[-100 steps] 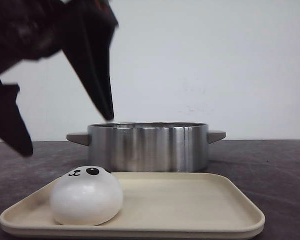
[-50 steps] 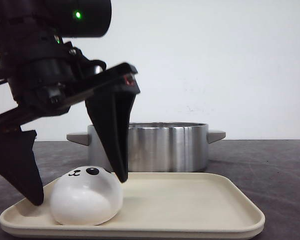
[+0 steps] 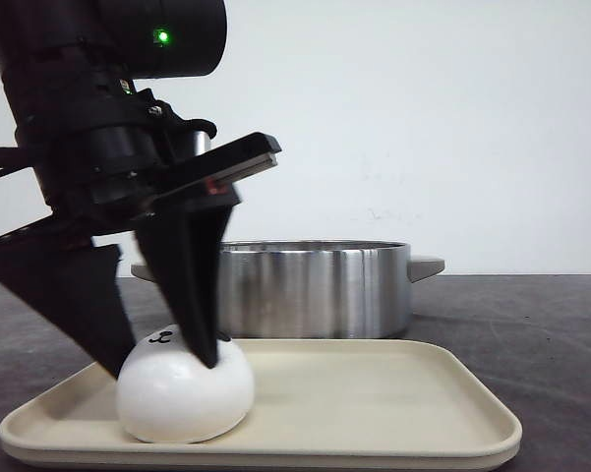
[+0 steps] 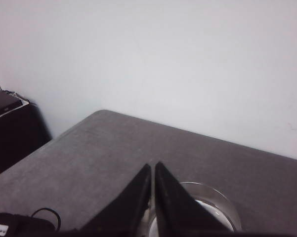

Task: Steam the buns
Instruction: 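Lower the left gripper onto the last bun on the tray and close it, then lift the bun with the left gripper and lower it into the steamer, then open the left gripper and raise it out of the pot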

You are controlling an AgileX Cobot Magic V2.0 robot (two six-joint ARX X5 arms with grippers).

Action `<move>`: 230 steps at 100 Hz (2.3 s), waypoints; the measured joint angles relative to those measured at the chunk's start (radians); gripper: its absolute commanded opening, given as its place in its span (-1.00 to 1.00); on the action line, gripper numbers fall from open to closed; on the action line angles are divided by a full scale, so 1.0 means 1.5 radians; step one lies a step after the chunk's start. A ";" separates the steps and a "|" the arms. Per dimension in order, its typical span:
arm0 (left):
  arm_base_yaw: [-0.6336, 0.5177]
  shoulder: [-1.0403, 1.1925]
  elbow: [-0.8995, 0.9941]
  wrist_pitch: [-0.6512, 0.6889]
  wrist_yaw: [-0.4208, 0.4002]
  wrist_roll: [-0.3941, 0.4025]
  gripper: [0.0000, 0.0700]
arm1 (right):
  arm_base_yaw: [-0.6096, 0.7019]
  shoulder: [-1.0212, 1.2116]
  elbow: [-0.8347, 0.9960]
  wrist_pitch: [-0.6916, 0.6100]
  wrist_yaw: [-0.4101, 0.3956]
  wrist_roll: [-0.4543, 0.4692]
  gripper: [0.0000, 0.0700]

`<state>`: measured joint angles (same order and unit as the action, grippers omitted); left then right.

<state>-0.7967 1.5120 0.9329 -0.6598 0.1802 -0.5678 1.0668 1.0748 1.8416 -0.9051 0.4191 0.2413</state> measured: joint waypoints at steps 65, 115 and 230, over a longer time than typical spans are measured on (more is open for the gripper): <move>-0.004 -0.078 0.216 0.040 0.018 0.041 -0.98 | 0.000 -0.022 0.000 0.001 0.000 0.001 -0.98; 0.163 0.145 0.409 -0.017 0.001 0.095 -0.97 | 0.000 -0.022 0.000 0.008 0.000 0.001 -0.98; 0.202 0.271 0.469 -0.078 -0.016 0.105 0.48 | 0.000 -0.022 0.000 -0.017 0.000 0.020 -0.98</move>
<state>-0.4931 1.9186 1.6363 -0.7769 0.1566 -0.4107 1.0668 1.0412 1.8412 -0.9306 0.4194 0.2718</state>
